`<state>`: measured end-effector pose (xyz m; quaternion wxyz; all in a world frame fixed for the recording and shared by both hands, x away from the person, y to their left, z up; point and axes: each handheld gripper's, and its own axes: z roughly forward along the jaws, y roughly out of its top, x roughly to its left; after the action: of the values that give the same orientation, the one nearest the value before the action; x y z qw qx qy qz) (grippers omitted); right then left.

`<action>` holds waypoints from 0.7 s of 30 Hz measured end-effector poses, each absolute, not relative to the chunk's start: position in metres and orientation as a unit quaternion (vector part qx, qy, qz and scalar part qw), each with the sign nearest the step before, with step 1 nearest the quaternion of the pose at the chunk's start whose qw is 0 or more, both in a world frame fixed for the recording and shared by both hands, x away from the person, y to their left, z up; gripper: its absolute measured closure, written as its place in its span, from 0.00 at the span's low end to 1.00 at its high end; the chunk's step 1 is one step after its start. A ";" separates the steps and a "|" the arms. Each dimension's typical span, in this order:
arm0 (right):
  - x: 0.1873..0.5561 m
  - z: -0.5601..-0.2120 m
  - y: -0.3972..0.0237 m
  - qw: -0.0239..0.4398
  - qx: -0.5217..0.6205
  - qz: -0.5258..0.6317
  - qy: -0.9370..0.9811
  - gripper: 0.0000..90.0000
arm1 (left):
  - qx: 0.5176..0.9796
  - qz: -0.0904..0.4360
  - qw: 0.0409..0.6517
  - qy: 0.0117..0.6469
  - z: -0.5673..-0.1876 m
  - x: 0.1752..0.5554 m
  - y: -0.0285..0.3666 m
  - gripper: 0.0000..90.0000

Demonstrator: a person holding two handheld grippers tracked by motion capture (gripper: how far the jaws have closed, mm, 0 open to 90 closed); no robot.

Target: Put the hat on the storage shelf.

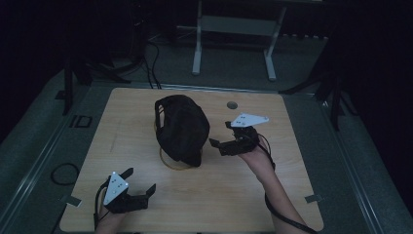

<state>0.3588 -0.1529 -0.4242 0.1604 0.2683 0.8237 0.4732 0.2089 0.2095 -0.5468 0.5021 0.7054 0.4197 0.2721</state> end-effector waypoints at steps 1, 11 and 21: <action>0.358 -0.427 -0.154 0.160 0.267 0.472 0.825 0.14 | 0.707 0.272 0.501 0.419 -0.547 0.209 0.209 0.03; 0.349 -0.453 -0.162 0.148 0.260 0.472 0.829 0.15 | 0.707 0.271 0.502 0.418 -0.547 0.209 0.209 0.03; 0.339 -0.477 -0.167 0.130 0.247 0.472 0.836 0.15 | 0.707 0.271 0.502 0.418 -0.547 0.209 0.209 0.03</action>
<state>0.3385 -0.1666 -0.4768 0.1298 0.2472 0.8362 0.4720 0.2090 0.2092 -0.5470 0.5022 0.7065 0.4185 0.2711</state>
